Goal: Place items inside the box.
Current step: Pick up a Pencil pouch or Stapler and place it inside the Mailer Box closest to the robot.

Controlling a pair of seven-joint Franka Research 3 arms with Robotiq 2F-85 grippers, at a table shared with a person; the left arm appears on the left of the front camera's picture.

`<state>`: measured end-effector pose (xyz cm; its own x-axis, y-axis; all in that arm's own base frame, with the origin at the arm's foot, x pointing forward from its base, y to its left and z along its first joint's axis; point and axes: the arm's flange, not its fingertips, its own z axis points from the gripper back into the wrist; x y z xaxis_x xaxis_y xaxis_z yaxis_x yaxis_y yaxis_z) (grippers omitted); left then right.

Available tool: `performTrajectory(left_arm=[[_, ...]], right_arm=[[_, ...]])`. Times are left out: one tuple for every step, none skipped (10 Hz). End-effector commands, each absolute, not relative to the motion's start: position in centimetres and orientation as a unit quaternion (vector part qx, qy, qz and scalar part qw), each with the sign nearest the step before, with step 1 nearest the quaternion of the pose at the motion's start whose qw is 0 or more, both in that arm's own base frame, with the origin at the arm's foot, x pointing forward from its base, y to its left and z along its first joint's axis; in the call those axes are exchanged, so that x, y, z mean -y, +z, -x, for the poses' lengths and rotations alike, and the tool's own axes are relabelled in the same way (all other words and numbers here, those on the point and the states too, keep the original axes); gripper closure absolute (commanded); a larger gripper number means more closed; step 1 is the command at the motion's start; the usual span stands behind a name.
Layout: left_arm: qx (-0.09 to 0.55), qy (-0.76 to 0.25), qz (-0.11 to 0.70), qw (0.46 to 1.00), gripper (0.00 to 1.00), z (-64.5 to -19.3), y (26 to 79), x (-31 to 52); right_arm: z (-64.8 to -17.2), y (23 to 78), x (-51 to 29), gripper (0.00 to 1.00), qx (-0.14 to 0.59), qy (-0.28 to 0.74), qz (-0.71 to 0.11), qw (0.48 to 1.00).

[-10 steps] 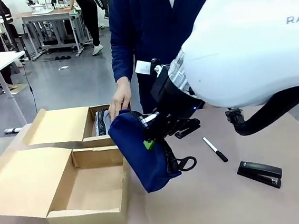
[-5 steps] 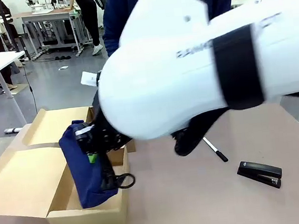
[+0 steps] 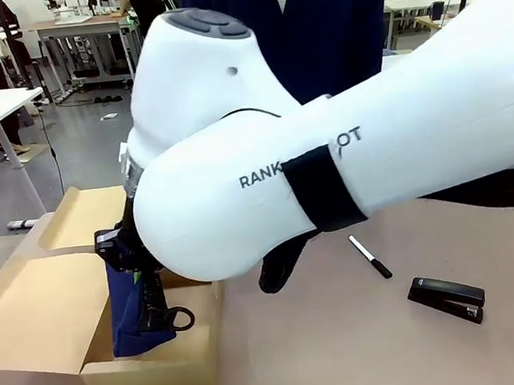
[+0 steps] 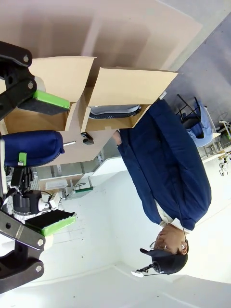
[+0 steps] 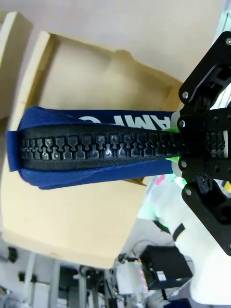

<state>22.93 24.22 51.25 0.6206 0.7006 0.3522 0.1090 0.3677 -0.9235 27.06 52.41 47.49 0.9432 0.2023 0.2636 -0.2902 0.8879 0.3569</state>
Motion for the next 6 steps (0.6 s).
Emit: performTrajectory(left_arm=[[0.397, 0.193, 0.527, 0.726, 0.00, -23.0, 51.4, -24.1], [0.397, 0.193, 0.527, 0.726, 0.00, -23.0, 51.4, -24.1], [0.397, 0.193, 0.527, 0.726, 0.00, -23.0, 51.4, -24.1], [0.397, 0.193, 0.527, 0.726, 0.00, -23.0, 51.4, -24.1], [0.397, 0.193, 0.527, 0.726, 0.00, -23.0, 51.4, -24.1], [0.397, 0.193, 0.527, 0.726, 0.00, -23.0, 51.4, -24.1]], right_arm=[[-29.0, 46.6, -55.6, 0.91, 0.129, 0.097, -0.200, 0.966], [-29.9, 45.7, -55.9, 0.91, 0.125, 0.088, -0.197, 0.968], [-30.4, 45.1, -56.2, 0.91, 0.117, 0.084, -0.202, 0.969], [-30.8, 44.5, -56.5, 0.91, 0.115, 0.078, -0.198, 0.970], [-31.2, 43.9, -56.6, 0.91, 0.111, 0.068, -0.190, 0.973], [-31.6, 43.0, -56.8, 0.91, 0.103, 0.063, -0.190, 0.974]])
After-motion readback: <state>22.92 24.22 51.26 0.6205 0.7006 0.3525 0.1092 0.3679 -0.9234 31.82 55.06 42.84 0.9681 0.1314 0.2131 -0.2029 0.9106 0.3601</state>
